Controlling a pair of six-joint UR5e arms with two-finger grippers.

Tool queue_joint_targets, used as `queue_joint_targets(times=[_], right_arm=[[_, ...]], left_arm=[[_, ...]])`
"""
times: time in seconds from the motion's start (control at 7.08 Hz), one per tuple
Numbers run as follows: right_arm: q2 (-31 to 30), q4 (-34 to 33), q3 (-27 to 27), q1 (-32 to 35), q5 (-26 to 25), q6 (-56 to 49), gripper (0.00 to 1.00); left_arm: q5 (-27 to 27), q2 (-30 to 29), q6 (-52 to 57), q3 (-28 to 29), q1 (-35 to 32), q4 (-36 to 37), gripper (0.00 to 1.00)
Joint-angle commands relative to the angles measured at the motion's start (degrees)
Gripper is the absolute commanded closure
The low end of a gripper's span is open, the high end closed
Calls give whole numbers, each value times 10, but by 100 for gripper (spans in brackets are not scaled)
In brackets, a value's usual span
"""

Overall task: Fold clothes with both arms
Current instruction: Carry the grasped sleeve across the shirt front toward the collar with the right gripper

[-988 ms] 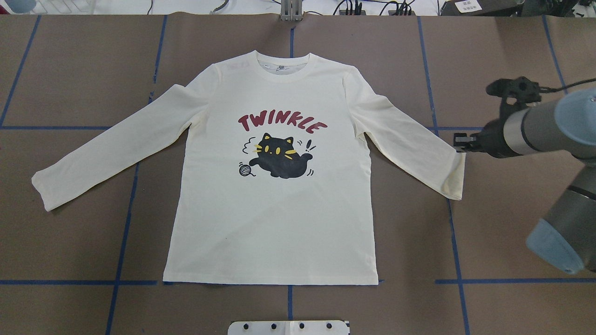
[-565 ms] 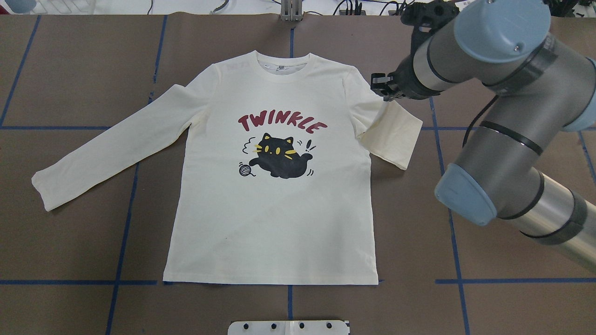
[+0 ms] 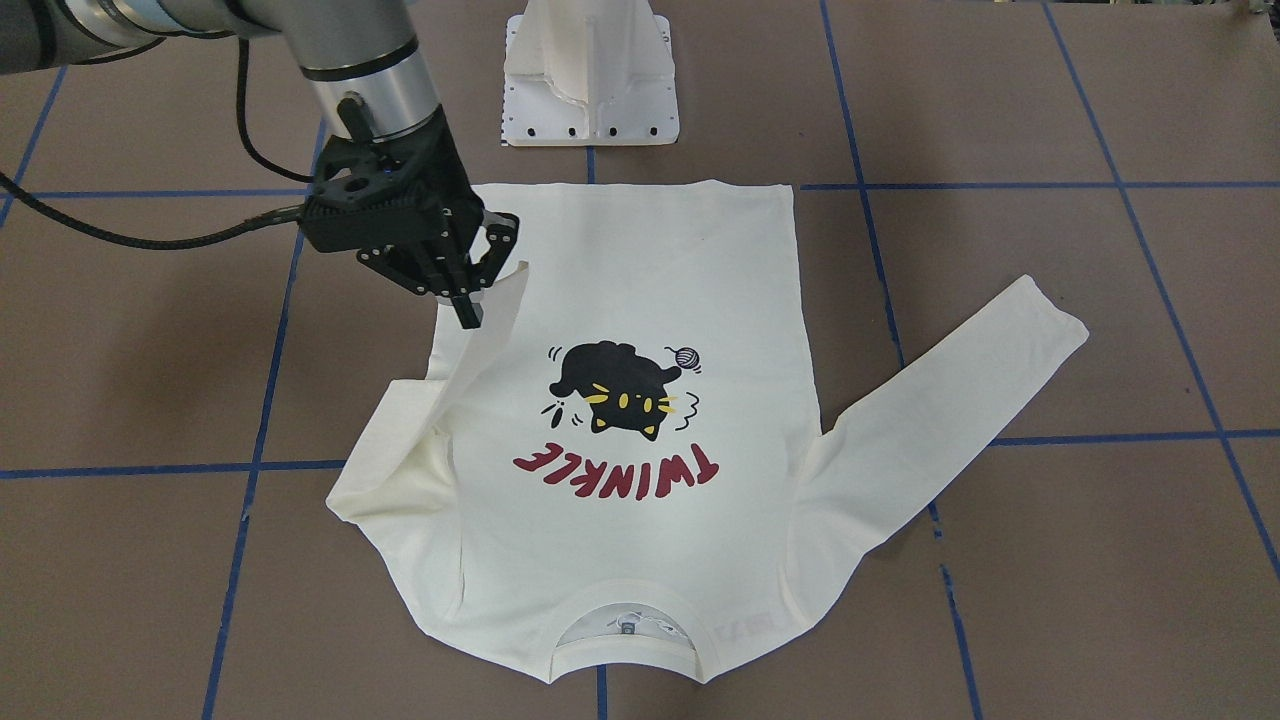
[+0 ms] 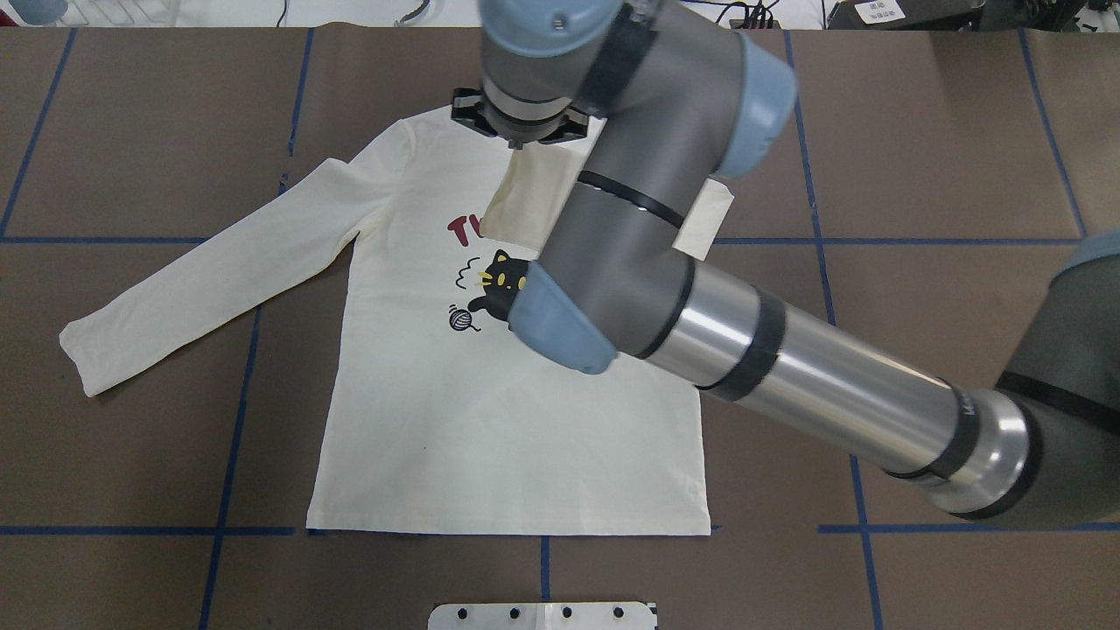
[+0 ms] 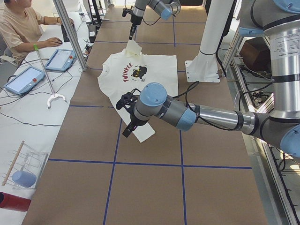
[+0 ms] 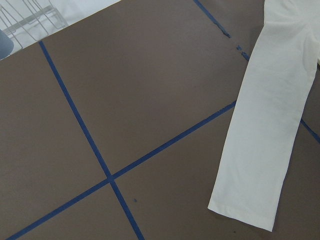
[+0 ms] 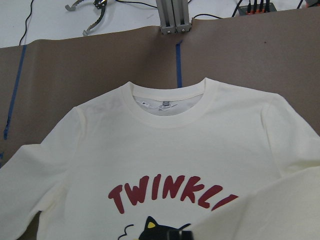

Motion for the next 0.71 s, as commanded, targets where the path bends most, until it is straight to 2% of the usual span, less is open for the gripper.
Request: queue_joint_targets(times=[0.0,0.28,0.42,0.56], right_arm=[[116,106,-212,-61,-75,69,100],[157,119,-275,-76,-91,71,100],[163,121,-280,-77,-91,102,27],[167,120,-283,-77,-89,128,0]], left_arm=[[1,1,0,1,0,0,0],[1,1,0,1,-1,0,0],[1,1,0,-2,0,1,0],[1,0,-1,-5,0,0,0]])
